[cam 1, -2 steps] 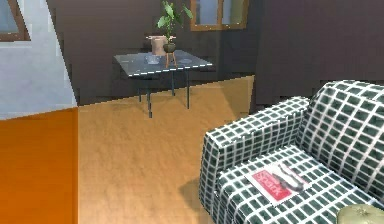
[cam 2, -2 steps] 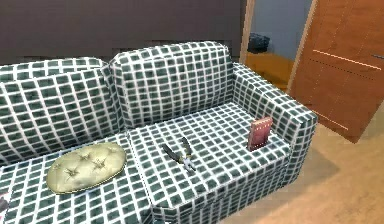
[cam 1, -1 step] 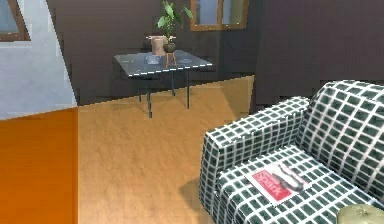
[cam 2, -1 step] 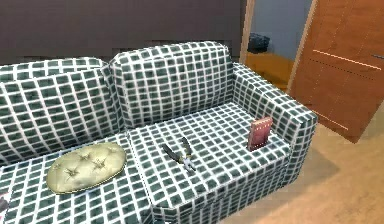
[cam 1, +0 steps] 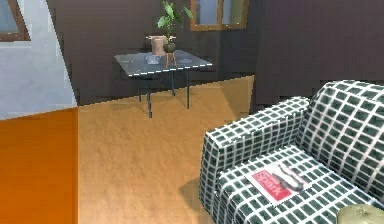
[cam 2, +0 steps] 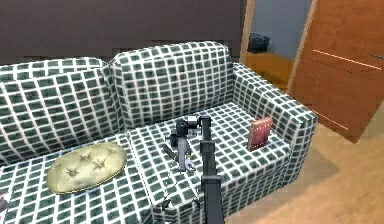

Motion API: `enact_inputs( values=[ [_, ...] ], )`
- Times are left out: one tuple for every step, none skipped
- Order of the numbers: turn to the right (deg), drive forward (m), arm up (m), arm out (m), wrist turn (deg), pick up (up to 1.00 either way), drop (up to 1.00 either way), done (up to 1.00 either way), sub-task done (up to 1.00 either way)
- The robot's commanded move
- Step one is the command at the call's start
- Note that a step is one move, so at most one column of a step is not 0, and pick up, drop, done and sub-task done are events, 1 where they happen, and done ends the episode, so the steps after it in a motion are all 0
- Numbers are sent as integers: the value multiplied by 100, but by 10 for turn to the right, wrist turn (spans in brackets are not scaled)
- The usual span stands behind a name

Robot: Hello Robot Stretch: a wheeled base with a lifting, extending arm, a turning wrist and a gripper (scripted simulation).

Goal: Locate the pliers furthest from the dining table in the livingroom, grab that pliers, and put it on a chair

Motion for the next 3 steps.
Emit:
enact_inputs(
  values=[
    [0,0,0,0,450,0,0,0,0],
    [0,0,0,0,450,0,0,0,0],
    [0,0,0,0,450,0,0,0,0]
  ],
)
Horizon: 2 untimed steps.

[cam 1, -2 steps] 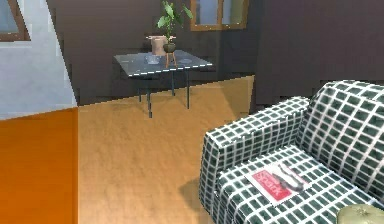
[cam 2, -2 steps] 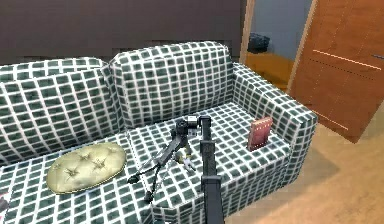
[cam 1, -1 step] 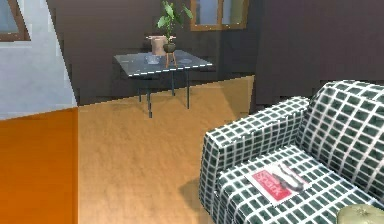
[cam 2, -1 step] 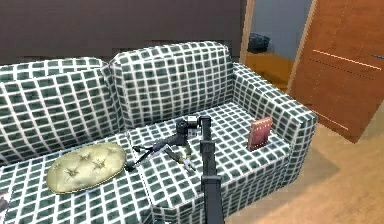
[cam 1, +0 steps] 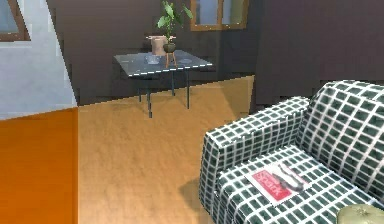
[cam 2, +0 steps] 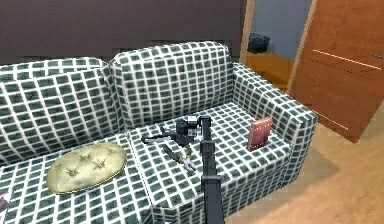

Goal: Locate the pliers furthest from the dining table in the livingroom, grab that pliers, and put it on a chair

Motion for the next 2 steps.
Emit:
enact_inputs(
  values=[
    [0,0,0,0,450,0,0,0,0],
    [0,0,0,0,60,0,0,0,0]
  ],
)
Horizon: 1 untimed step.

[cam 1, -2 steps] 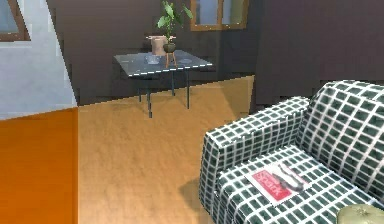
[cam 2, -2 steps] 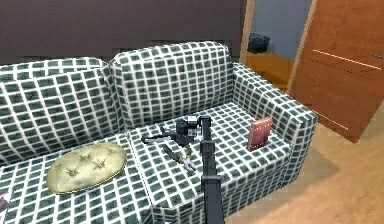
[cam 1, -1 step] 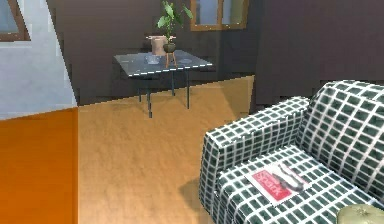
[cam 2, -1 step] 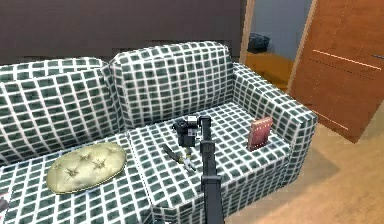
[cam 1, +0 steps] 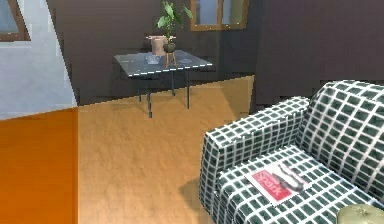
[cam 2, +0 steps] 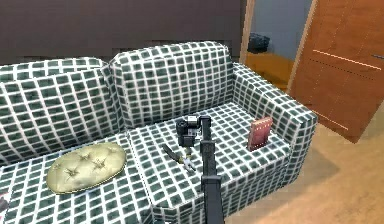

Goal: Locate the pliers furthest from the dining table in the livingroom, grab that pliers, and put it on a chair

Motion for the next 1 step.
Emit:
enact_inputs(
  values=[
    [0,0,-30,0,0,0,0,0,0]
  ],
)
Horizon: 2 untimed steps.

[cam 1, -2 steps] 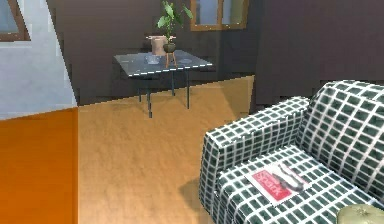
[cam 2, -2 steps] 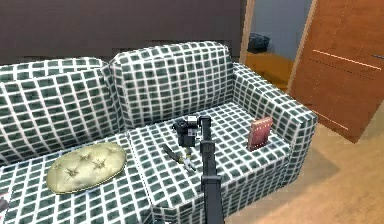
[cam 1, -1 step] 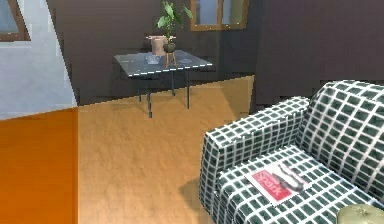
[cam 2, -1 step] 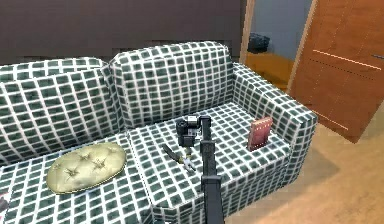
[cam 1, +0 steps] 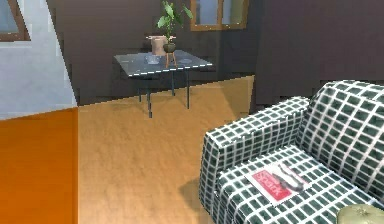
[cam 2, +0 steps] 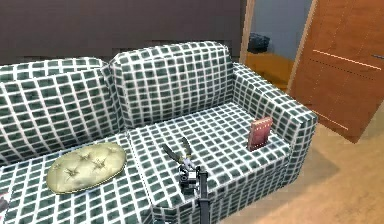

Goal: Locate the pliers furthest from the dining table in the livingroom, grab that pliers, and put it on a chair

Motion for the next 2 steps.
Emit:
enact_inputs(
  values=[
    [0,0,0,0,0,100,0,0,0],
    [0,0,10,0,0,0,0,0,0]
  ],
)
